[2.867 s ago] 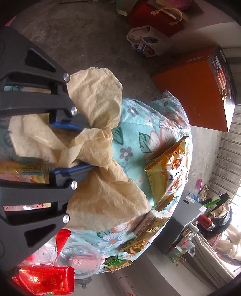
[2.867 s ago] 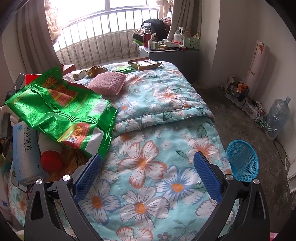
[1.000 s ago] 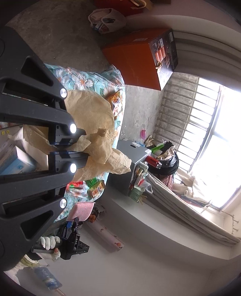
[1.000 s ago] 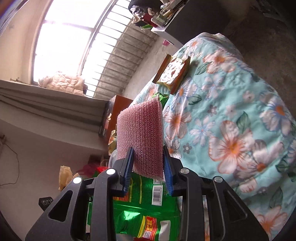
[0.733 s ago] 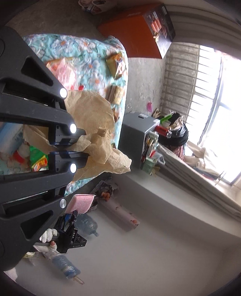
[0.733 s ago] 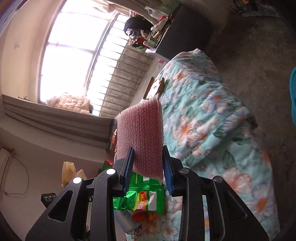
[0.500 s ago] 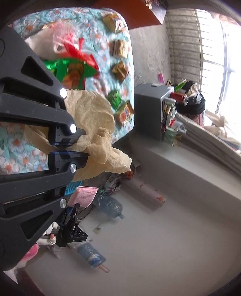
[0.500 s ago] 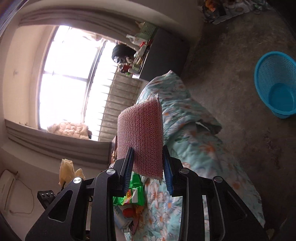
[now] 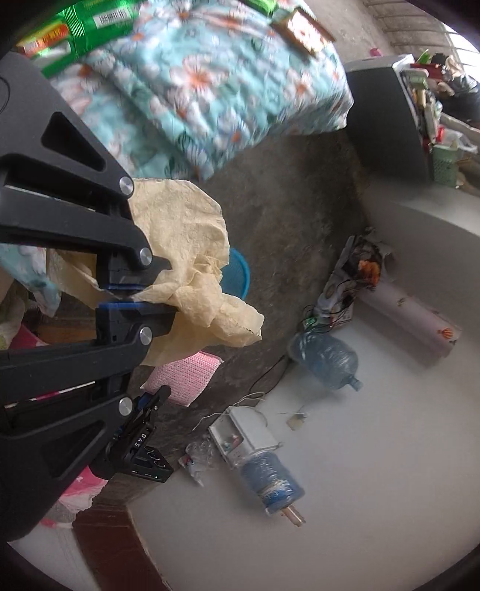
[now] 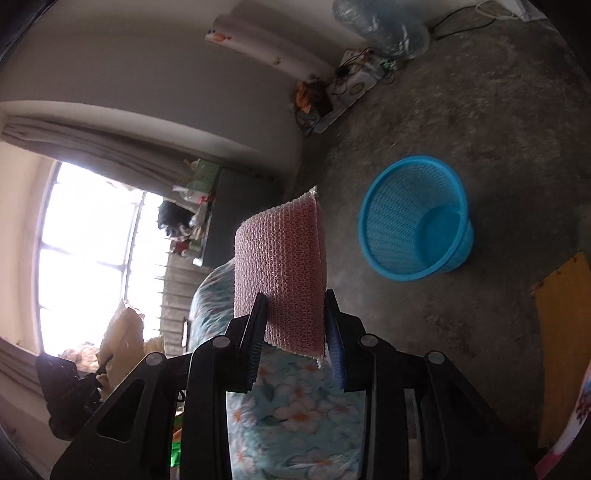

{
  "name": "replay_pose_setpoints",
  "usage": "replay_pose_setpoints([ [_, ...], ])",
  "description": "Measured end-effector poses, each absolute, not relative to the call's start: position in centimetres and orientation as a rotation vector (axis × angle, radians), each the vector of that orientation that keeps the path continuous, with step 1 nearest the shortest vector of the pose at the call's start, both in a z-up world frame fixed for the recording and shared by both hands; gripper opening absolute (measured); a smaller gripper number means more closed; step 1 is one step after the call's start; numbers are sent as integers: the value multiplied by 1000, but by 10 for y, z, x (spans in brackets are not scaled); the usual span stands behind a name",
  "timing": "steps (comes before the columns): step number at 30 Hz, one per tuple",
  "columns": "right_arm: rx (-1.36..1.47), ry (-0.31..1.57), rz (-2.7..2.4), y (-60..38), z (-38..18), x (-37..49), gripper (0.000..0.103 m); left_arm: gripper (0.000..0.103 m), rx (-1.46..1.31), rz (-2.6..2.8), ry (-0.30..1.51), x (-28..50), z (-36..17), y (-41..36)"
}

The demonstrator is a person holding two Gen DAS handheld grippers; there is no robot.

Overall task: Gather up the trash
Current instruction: 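Carry both items over the blue wastebasket and open both tools to drop them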

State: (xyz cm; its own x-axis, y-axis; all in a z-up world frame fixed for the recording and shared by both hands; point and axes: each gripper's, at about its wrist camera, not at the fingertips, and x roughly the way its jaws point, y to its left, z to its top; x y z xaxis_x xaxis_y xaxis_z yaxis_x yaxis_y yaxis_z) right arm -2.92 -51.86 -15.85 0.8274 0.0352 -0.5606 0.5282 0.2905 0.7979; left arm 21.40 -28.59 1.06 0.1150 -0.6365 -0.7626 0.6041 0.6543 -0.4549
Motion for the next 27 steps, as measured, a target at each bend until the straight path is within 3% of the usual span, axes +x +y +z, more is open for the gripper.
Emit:
replay_pose_setpoints([
  [10, 1240, 635, -570, -574, -231, -22, 30, 3, 40, -948, 1363, 222, -123, -469],
  [15, 1267, 712, -584, -597, -266, 7, 31, 3, 86, -895, 1401, 230, -171, -516],
  [16, 1267, 721, -580, -604, -273, 16, 33, 5, 97, -880, 1391, 232, -179, -523],
  [18, 1264, 735, -587, -614, -289, 30, 35, 22, 105, -871, 1391, 238, -195, -537],
  [19, 1262, 742, -595, -615, -295, 35, 42, 39, 105, -857, 1397, 243, -203, -541],
  [20, 1261, 751, -600, -618, -302, 39, 46, 47, 102, -840, 1398, 245, -209, -543],
  [27, 1292, 732, -629, -620, -319, 35, 50, 49, 58, -827, 1413, 257, -216, -532],
])
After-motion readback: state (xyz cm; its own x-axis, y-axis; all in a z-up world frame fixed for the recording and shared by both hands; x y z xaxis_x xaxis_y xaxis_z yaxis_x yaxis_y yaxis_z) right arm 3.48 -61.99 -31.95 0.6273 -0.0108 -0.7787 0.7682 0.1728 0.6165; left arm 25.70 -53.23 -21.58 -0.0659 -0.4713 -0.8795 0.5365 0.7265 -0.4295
